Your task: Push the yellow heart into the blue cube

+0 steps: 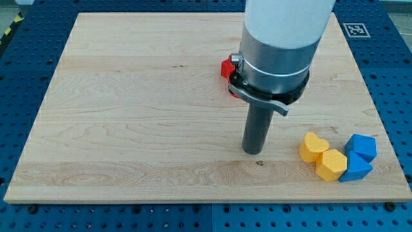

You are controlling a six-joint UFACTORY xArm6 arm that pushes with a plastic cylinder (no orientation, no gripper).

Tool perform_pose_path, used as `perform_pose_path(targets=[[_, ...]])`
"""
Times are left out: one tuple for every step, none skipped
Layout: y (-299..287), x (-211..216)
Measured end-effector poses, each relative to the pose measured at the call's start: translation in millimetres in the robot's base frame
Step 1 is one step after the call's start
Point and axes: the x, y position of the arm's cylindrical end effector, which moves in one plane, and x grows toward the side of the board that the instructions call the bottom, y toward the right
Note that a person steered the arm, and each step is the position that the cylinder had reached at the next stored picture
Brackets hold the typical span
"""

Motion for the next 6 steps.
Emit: perform_pose_path(targets=[[3.6, 4.2], [56.0, 5.2], [92.2, 5.2], [97.4, 5.2], [95.4, -0.3], [94.5, -30.3]])
